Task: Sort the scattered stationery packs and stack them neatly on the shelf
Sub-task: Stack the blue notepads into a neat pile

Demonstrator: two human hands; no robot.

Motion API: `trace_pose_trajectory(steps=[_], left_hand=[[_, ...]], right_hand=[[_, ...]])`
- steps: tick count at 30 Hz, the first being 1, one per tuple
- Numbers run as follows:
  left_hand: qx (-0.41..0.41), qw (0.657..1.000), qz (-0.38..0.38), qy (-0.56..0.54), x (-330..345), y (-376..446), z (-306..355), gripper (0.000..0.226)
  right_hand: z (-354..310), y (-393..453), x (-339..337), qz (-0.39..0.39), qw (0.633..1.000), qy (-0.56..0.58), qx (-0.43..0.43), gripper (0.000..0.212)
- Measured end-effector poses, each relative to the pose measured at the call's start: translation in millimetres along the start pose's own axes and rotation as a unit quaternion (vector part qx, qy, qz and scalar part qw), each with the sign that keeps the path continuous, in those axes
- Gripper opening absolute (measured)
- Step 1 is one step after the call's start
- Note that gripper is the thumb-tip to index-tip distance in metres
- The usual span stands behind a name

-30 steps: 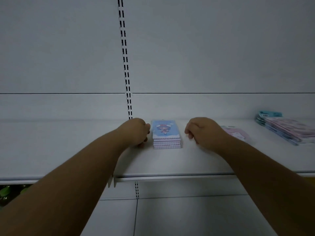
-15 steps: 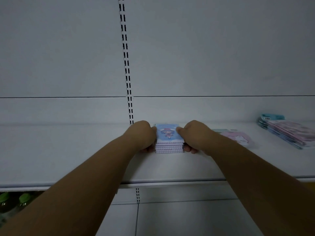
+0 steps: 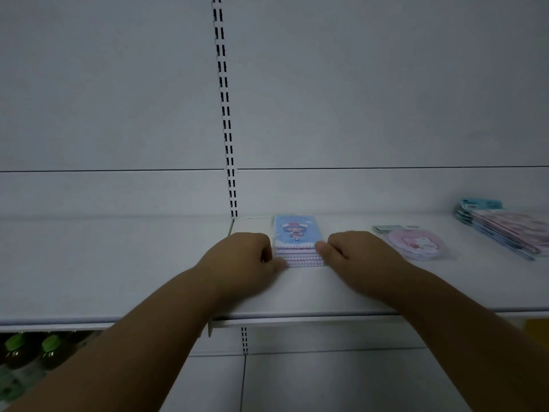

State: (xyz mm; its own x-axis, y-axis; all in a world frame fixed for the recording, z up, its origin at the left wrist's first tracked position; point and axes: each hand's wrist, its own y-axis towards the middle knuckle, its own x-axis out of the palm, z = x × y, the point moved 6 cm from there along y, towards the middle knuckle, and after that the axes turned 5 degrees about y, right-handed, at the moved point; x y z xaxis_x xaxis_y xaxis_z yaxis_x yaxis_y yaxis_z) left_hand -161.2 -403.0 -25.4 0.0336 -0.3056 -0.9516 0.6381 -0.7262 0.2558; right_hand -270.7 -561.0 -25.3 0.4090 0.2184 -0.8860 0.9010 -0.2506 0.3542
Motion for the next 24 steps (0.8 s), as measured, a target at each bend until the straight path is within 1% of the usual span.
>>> trace_pose_trajectory(steps=[3, 6, 8, 10, 11, 13, 14, 15, 17, 19, 20, 21, 23, 24], left_hand=[[0.036, 0.998, 0.023, 0.047, 2, -1, 10, 0.023], [0.035, 0.998, 0.026, 0.05, 2, -1, 12, 0.018], [0.034, 0.999, 0.012, 0.04, 2, -2, 10, 0.018], [0.028, 0.999, -0.029, 0.028, -1, -2, 7, 0.012], [0.014, 0.998, -0.055, 0.002, -2, 2, 3, 0.011], [-0.059, 0.985, -0.093, -0.13, -6, 14, -9, 0.017], [-0.103, 0.969, -0.097, -0.203, -7, 21, -15, 0.018], [-0.14, 0.953, -0.092, -0.251, -7, 28, -18, 0.02], [-0.184, 0.935, -0.084, -0.29, -3, 41, -18, 0.03], [-0.207, 0.933, -0.082, -0.282, 3, 51, -13, 0.04], [-0.209, 0.936, -0.079, -0.273, 5, 54, -9, 0.039], [-0.204, 0.945, -0.077, -0.246, 7, 59, -7, 0.036], [-0.176, 0.97, -0.081, -0.15, 8, 64, -3, 0.03], [-0.171, 0.974, -0.075, -0.132, 7, 65, -2, 0.03]], right_hand=[[-4, -6, 3, -0.031, 0.999, -0.015, -0.015, 0.035], [-5, -6, 3, -0.047, 0.998, -0.034, -0.006, 0.023], [-3, -8, 1, -0.061, 0.998, -0.01, 0.007, 0.019], [1, -8, -4, -0.075, 0.997, 0.021, 0.028, 0.019], [5, -6, -7, -0.08, 0.995, 0.039, 0.046, 0.02], [15, 6, -12, -0.076, 0.988, 0.086, 0.103, 0.024], [20, 14, -13, -0.068, 0.983, 0.11, 0.132, 0.025], [24, 22, -13, -0.06, 0.976, 0.141, 0.157, 0.026], [25, 35, -9, -0.052, 0.957, 0.198, 0.206, 0.035], [22, 46, 1, -0.064, 0.945, 0.224, 0.232, 0.047], [18, 50, 5, -0.072, 0.944, 0.223, 0.233, 0.049], [15, 53, 8, -0.077, 0.946, 0.215, 0.23, 0.047], [12, 56, 11, -0.075, 0.951, 0.196, 0.227, 0.04], [12, 57, 12, -0.073, 0.954, 0.186, 0.226, 0.037]])
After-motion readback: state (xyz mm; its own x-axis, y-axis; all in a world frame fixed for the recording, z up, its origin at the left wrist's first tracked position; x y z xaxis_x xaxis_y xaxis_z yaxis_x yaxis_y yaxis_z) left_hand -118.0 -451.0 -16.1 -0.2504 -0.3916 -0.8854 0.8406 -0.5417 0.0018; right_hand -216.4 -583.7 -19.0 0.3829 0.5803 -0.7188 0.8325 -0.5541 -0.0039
